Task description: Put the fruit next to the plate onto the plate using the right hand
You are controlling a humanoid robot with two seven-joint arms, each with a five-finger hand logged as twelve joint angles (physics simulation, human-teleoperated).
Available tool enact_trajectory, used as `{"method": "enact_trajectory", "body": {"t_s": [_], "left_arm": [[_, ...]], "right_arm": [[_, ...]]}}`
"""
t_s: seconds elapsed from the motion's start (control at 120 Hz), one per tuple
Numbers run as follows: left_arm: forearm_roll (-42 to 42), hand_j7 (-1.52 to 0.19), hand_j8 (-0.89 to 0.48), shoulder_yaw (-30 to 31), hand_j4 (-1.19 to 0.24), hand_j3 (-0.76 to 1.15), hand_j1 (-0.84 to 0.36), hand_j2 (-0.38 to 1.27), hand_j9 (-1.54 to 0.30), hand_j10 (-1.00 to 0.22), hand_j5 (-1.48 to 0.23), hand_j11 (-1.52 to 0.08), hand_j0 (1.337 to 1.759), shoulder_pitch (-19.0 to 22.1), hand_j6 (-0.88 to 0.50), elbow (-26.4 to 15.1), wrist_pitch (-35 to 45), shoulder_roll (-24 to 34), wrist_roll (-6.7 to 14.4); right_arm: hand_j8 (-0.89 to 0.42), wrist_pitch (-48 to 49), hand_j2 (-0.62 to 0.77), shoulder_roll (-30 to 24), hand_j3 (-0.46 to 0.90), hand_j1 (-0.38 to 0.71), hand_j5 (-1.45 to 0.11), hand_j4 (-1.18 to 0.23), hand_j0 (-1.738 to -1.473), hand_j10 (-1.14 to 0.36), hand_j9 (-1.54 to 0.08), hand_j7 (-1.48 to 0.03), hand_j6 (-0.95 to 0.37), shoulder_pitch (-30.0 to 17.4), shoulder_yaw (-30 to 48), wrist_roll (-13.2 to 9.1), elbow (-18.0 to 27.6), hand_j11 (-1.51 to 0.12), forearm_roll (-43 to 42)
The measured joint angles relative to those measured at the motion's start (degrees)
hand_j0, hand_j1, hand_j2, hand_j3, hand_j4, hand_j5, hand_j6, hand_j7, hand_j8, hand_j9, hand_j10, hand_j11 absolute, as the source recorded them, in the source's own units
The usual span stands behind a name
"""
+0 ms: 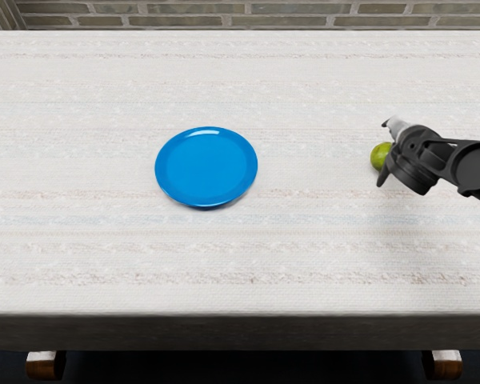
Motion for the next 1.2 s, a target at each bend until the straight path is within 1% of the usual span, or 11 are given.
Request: {"method": "enact_trajectory", "body": {"t_s": [0.233, 0.542, 0.85, 0.9, 0.967, 0.975, 1.017, 1.033, 1.083, 1.15, 1.2], "left_arm": [[0.0, 0.0, 0.0, 0.0, 0.0, 0.0, 0.35, 0.0, 0.0, 0.0, 0.0, 0.0, 1.658, 0.0, 0.0, 0.0, 0.0, 0.0, 0.0], [0.0, 0.0, 0.0, 0.0, 0.0, 0.0, 0.35, 0.0, 0.0, 0.0, 0.0, 0.0, 1.658, 0.0, 0.0, 0.0, 0.0, 0.0, 0.0], [0.0, 0.0, 0.0, 0.0, 0.0, 0.0, 0.35, 0.0, 0.0, 0.0, 0.0, 0.0, 1.658, 0.0, 0.0, 0.0, 0.0, 0.0, 0.0], [0.0, 0.0, 0.0, 0.0, 0.0, 0.0, 0.35, 0.0, 0.0, 0.0, 0.0, 0.0, 1.658, 0.0, 0.0, 0.0, 0.0, 0.0, 0.0], [0.0, 0.0, 0.0, 0.0, 0.0, 0.0, 0.35, 0.0, 0.0, 0.0, 0.0, 0.0, 1.658, 0.0, 0.0, 0.0, 0.0, 0.0, 0.0], [0.0, 0.0, 0.0, 0.0, 0.0, 0.0, 0.35, 0.0, 0.0, 0.0, 0.0, 0.0, 1.658, 0.0, 0.0, 0.0, 0.0, 0.0, 0.0], [0.0, 0.0, 0.0, -0.01, 0.0, 0.0, 0.35, 0.0, 0.0, 0.0, 0.0, 0.0, 1.658, 0.0, 0.0, 0.0, 0.0, 0.0, 0.0], [0.0, 0.0, 0.0, -0.01, 0.0, 0.0, 0.35, 0.0, 0.0, 0.0, 0.0, 0.0, 1.658, 0.0, 0.0, 0.0, 0.0, 0.0, 0.0], [-0.01, 0.0, 0.0, -0.01, 0.0, 0.0, 0.35, 0.0, 0.0, 0.0, 0.0, 0.0, 1.658, 0.0, 0.0, 0.0, 0.0, 0.0, 0.0], [-0.01, 0.0, 0.0, -0.02, 0.0, 0.0, 0.35, 0.0, 0.0, 0.0, 0.0, 0.0, 1.658, 0.0, 0.0, 0.0, 0.0, 0.0, -0.01], [-0.01, 0.0, 0.0, -0.02, 0.0, 0.0, 0.35, 0.0, 0.0, 0.0, 0.0, 0.0, 1.658, 0.0, 0.0, -0.01, 0.0, 0.0, -0.01]], "right_arm": [[-0.17, 0.0, -0.03, 0.12, 0.0, -0.15, -0.22, -0.17, -1.658, -0.17, -0.22, -0.22, -0.17, 0.04, 0.0, 0.0, -0.07, -0.22, -0.02], [-0.22, -0.15, -0.04, 0.37, 0.0, -0.09, -0.28, -0.22, -1.658, -0.22, -0.28, -0.28, -0.22, -0.37, 0.0, 0.0, -2.98, -0.28, 0.01], [-0.25, -0.08, -0.05, 1.63, 0.0, -0.05, -0.32, -0.25, -1.658, -0.25, -0.32, -0.32, -0.25, -0.91, 0.01, 0.0, -3.51, -0.32, 0.28], [-0.31, -0.02, -0.06, 1.66, 0.0, 0.02, -0.4, -0.31, -1.658, -0.31, -0.4, -0.4, -0.31, -0.92, 0.03, 0.0, -3.52, -0.4, 0.51], [-0.44, 0.25, -0.07, 1.65, 0.0, 0.16, -0.58, -0.44, -1.657, -0.44, -0.58, -0.58, -0.45, -1.1, 0.59, -0.01, -3.52, -0.58, 0.82], [-0.43, 0.29, -0.07, 1.65, 0.0, 0.18, -0.6, -0.46, -1.657, -0.46, -0.6, -0.6, -0.46, -1.19, 0.77, -0.01, -3.53, -0.6, 0.83], [-0.38, 0.45, 0.03, 1.61, 0.0, 0.23, -0.7, -0.54, -1.656, -0.54, -0.7, -0.7, -0.41, -1.68, 1.83, 0.01, -3.58, -0.7, 0.74], [-0.35, 0.49, 0.07, 1.6, 0.0, 0.25, -0.74, -0.57, -1.655, -0.54, -0.74, -0.73, -0.39, -1.85, 2.21, 0.04, -3.6, -0.74, 0.7], [-0.29, 0.63, 0.12, 1.59, 0.0, 0.28, -0.84, -0.52, -1.655, -0.52, -0.84, -0.82, -0.31, -2.24, 3.08, 0.12, -3.63, -0.84, 0.68], [-0.23, 0.84, 0.07, 1.51, 0.0, 0.29, -0.95, -0.47, -1.653, -0.48, -0.94, -0.91, -0.26, -2.52, 3.78, 0.21, -3.61, -0.94, 0.76], [-0.19, 1.0, 0.13, 1.43, 0.0, 0.31, -1.01, -0.43, -1.655, -0.48, -1.0, -0.96, -0.2, -2.6, 4.13, 0.29, -3.59, -1.0, 0.83]]}}
